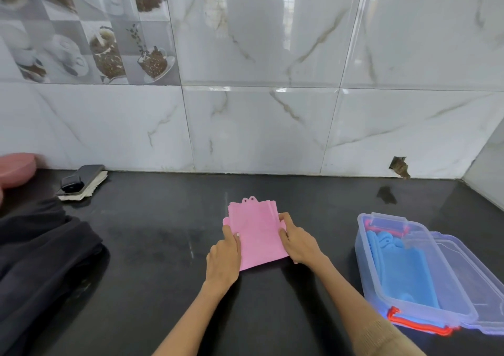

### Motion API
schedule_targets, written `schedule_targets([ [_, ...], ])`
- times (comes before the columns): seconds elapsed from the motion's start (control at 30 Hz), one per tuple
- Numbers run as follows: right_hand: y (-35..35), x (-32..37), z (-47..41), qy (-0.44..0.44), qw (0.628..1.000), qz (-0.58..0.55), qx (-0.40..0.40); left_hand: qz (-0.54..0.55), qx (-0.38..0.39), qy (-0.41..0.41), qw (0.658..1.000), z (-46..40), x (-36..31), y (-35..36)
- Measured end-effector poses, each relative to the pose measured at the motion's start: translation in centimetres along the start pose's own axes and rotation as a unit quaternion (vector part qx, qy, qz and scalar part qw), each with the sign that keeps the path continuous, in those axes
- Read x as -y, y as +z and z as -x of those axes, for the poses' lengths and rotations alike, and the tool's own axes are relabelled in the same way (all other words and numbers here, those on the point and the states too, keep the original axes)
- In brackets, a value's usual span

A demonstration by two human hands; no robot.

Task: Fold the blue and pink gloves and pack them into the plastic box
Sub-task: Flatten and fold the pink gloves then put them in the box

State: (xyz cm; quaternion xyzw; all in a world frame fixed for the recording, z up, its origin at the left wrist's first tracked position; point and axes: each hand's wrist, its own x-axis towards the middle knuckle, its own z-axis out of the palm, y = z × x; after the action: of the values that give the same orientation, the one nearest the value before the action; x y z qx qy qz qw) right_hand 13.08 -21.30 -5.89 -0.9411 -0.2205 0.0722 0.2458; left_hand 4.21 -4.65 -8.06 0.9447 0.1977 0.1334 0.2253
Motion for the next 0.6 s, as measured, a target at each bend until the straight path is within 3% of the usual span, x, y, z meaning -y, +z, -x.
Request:
schedule_targets([
  [0.27, 1.0, 0.0, 0.8, 0.065, 0.997, 0.015, -0.029, 0.074, 0.04, -0.065, 0.994, -0.4, -0.7, -0.6],
  [0.4, 1.9, -0.8, 2.7, 0.047, 0.997, -0.049, -0.047, 0.054, 0.058, -0.013, 0.997, 1.6, 0.1, -0.6],
  [0.47, 2.0, -1.3, 3.8, 0.034, 0.994, -0.102, -0.037, 0.099, 0.086, 0.015, 0.991, 2.7, 1.0, -0.4],
  [0.6, 0.9, -2.4, 5.1, 0.008, 0.986, -0.158, 0.054, 0.183, 0.141, 0.05, 0.972, 4.1, 2.7, -0.7],
])
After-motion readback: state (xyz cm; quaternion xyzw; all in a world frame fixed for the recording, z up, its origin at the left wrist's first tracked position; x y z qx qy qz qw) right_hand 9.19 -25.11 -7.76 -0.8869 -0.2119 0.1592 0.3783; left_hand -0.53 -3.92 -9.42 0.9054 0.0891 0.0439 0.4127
